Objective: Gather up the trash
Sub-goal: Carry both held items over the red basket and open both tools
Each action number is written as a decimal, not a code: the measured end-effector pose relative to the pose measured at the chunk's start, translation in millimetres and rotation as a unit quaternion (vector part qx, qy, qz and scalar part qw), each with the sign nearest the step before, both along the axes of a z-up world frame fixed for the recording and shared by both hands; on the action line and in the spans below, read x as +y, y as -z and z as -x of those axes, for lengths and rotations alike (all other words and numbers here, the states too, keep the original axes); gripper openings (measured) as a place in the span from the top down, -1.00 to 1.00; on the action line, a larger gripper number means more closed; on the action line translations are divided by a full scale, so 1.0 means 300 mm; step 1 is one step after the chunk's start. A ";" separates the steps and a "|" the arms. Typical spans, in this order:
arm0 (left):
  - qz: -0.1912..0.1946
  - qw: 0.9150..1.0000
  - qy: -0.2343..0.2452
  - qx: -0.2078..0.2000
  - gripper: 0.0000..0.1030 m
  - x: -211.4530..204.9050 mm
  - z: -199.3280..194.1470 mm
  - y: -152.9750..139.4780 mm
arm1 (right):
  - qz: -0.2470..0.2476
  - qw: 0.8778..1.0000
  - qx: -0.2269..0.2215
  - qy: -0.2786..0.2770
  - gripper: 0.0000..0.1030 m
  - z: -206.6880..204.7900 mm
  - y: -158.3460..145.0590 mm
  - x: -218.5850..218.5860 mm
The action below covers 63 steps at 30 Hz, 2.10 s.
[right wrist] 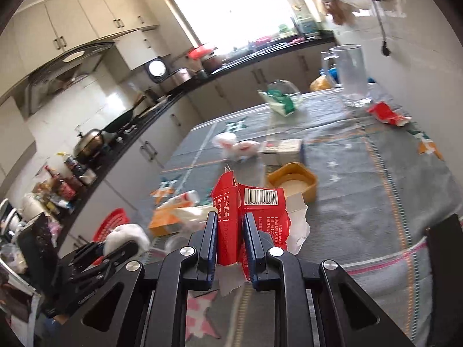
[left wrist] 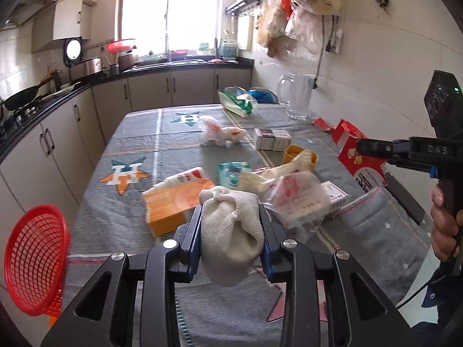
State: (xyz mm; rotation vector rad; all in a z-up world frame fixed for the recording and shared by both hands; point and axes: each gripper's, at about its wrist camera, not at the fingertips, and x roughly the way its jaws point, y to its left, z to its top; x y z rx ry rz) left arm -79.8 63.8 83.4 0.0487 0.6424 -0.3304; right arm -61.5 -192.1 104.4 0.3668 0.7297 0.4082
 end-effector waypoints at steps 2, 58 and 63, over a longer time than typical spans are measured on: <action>0.003 1.000 -0.008 0.000 0.38 0.029 0.003 -0.002 | -0.006 1.000 -0.002 -0.021 0.63 0.005 -0.009 0.034; 0.067 0.944 -0.319 0.044 -0.15 0.952 0.064 0.130 | -0.053 0.946 0.089 -0.306 0.21 -0.304 0.123 1.226; 0.063 0.951 -0.301 0.027 -0.18 0.877 0.100 0.084 | -0.051 0.953 0.066 -0.292 0.21 -0.251 0.088 1.108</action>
